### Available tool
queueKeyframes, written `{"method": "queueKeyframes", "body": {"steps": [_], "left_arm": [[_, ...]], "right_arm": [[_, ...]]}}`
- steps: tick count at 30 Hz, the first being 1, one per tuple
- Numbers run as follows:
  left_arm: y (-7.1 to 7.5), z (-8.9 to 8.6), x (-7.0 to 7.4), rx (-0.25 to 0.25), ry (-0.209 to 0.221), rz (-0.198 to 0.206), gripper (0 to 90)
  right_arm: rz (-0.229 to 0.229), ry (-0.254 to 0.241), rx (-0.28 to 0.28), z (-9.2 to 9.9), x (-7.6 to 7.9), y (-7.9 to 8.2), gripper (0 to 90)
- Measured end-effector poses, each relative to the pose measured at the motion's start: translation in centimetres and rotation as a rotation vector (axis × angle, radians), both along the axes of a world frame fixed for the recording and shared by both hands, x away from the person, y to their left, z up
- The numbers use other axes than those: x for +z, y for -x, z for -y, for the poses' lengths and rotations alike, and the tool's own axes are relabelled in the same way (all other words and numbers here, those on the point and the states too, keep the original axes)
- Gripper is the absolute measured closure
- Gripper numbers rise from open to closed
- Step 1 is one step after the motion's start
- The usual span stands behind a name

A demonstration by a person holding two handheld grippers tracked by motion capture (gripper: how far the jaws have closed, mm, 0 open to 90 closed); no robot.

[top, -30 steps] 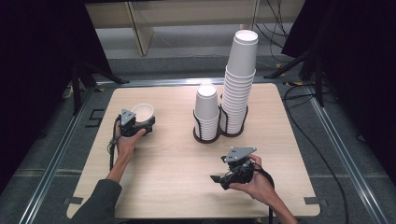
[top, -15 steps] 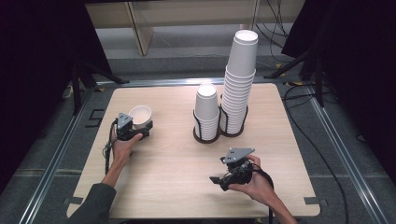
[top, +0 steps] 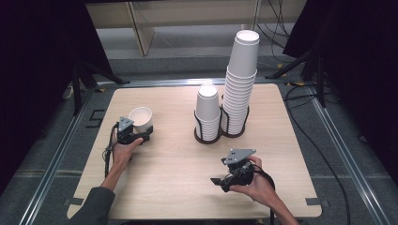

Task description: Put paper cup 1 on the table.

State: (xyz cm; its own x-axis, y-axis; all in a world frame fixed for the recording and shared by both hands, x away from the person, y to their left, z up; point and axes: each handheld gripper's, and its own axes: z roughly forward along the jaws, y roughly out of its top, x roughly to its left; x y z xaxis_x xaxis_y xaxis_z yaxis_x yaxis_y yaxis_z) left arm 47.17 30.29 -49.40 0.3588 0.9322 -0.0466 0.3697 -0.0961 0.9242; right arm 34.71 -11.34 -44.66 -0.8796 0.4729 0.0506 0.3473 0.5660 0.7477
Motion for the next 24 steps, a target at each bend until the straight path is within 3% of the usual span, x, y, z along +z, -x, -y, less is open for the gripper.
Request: {"method": "queueKeyframes", "body": {"steps": [8, 14, 20, 24], "left_arm": [[1.2, -0.6, 0.2, -0.022, -0.016, -0.01, 14.3], [2.3, -1.1, 0.8, -0.022, 0.005, -0.026, 14.4], [3.8, -0.9, 1.2, -0.047, 0.001, -0.029, 14.4], [5.1, -0.4, 2.3, -0.055, -0.003, 0.011, 14.3]], "right_arm": [[0.004, -0.005, -0.002, 0.0, 0.0, 0.0, 19.2], [-0.004, -0.025, -0.016, 0.2, 0.2, -0.1, 19.3], [0.025, -0.051, -0.049, 0.7, 0.7, -0.3, 19.1], [0.037, -0.089, -0.095, 1.3, 1.0, -0.5, 19.1]]}}
